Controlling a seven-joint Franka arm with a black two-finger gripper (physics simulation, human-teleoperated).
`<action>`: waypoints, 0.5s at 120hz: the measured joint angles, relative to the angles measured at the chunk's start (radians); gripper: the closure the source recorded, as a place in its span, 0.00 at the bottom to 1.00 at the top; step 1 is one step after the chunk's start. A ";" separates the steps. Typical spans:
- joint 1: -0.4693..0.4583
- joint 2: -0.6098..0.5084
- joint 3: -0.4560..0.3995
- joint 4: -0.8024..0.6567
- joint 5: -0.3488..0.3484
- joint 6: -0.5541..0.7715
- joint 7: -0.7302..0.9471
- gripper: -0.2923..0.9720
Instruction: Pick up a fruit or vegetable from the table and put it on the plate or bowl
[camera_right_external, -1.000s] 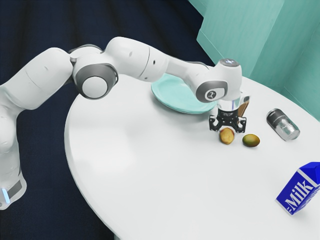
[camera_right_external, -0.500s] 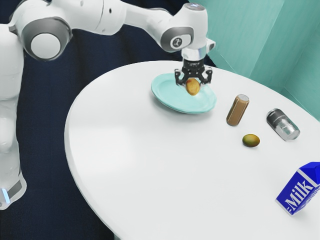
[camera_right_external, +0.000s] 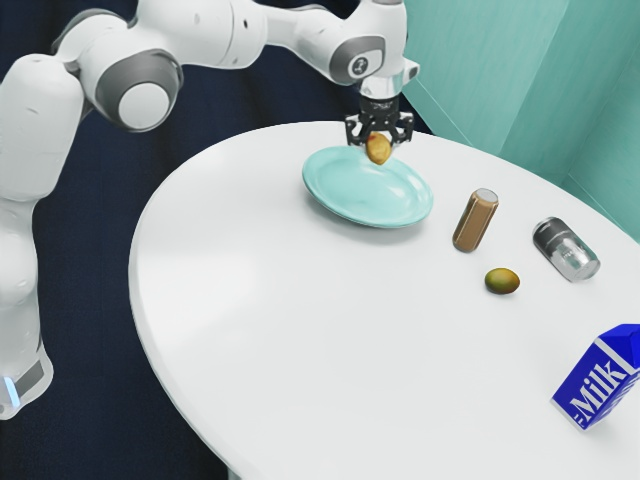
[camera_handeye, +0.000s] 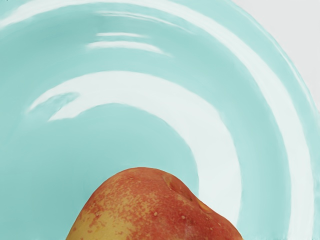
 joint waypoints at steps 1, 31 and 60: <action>0.000 0.002 -0.001 0.003 -0.001 0.000 0.002 0.56; 0.005 0.009 0.000 0.016 -0.030 -0.003 0.062 0.36; -0.169 -0.298 -0.030 -0.126 -0.026 -0.094 -0.100 0.25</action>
